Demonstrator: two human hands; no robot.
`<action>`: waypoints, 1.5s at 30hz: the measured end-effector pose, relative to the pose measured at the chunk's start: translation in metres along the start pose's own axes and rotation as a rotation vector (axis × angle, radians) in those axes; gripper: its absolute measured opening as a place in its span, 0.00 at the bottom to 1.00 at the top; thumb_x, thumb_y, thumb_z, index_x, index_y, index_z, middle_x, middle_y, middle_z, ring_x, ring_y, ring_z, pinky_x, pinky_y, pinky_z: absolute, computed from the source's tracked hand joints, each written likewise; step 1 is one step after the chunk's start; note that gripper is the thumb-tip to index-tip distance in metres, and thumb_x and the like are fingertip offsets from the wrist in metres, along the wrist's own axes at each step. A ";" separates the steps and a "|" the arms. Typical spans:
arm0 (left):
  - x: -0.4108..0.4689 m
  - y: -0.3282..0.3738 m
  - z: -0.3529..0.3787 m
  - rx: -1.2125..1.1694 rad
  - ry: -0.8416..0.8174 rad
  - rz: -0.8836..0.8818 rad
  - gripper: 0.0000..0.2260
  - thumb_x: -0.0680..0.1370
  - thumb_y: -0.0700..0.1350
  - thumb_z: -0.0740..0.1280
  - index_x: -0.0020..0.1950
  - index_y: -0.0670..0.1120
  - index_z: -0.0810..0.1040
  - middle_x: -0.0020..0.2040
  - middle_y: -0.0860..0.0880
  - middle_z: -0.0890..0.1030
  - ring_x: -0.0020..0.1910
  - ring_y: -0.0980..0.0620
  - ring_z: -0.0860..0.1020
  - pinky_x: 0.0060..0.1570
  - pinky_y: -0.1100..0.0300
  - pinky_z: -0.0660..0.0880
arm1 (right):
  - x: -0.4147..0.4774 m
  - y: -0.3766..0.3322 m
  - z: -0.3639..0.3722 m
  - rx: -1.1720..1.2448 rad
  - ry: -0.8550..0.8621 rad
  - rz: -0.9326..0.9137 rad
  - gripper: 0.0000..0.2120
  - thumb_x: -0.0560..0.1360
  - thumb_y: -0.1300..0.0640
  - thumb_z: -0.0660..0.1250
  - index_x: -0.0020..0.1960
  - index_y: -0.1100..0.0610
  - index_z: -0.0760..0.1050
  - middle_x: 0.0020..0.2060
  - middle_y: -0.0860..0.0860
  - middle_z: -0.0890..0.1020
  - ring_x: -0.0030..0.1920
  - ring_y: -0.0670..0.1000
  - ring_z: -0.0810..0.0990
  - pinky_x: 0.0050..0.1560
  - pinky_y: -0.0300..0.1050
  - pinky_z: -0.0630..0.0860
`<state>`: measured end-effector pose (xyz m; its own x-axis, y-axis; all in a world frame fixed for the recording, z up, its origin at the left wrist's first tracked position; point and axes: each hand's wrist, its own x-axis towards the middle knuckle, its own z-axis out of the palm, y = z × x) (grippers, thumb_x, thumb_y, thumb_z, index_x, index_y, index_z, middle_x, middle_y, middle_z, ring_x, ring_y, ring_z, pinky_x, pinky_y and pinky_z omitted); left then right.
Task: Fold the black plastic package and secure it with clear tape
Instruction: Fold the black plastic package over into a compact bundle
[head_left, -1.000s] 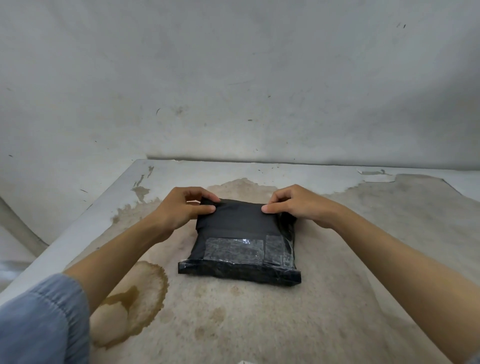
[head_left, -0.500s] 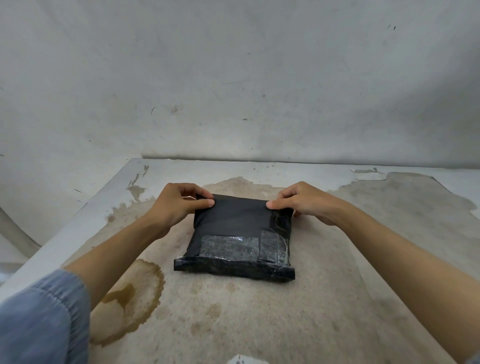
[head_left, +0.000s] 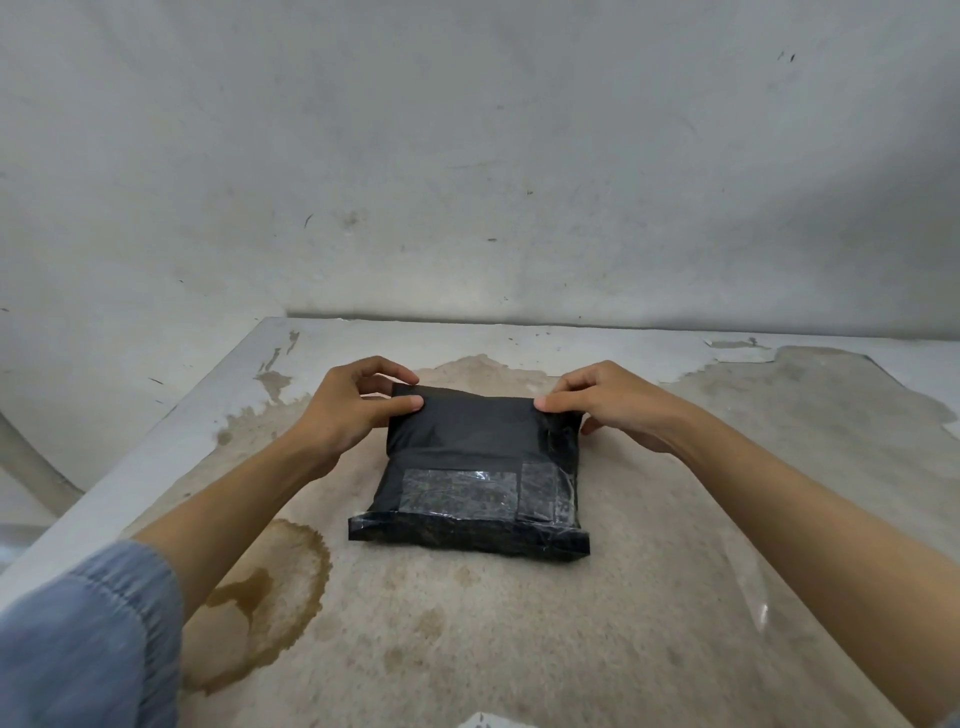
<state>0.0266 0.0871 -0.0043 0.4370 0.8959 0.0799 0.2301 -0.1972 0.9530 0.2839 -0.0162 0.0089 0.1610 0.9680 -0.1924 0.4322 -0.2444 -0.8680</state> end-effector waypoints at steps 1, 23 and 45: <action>0.000 -0.001 -0.001 -0.014 -0.004 -0.008 0.08 0.71 0.36 0.74 0.47 0.43 0.81 0.35 0.49 0.78 0.36 0.52 0.77 0.35 0.67 0.76 | 0.001 0.001 0.000 0.016 -0.009 -0.002 0.08 0.71 0.54 0.72 0.35 0.55 0.79 0.37 0.49 0.80 0.41 0.47 0.75 0.41 0.42 0.71; 0.005 -0.001 -0.007 -0.102 0.011 -0.081 0.09 0.70 0.36 0.74 0.49 0.43 0.82 0.41 0.44 0.80 0.40 0.53 0.80 0.34 0.68 0.77 | 0.013 0.005 0.006 0.164 0.099 -0.043 0.06 0.68 0.64 0.74 0.42 0.58 0.79 0.36 0.52 0.82 0.39 0.49 0.78 0.36 0.42 0.72; 0.009 0.009 -0.021 -0.007 -0.147 -0.090 0.10 0.72 0.37 0.72 0.53 0.43 0.83 0.44 0.40 0.80 0.44 0.51 0.82 0.41 0.65 0.79 | 0.012 0.002 0.002 0.141 0.072 -0.005 0.04 0.68 0.62 0.75 0.40 0.57 0.81 0.40 0.54 0.82 0.40 0.48 0.77 0.35 0.40 0.71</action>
<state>0.0139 0.1017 0.0109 0.5378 0.8417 -0.0488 0.2679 -0.1158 0.9565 0.2849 -0.0052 0.0045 0.2244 0.9614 -0.1595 0.3045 -0.2246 -0.9256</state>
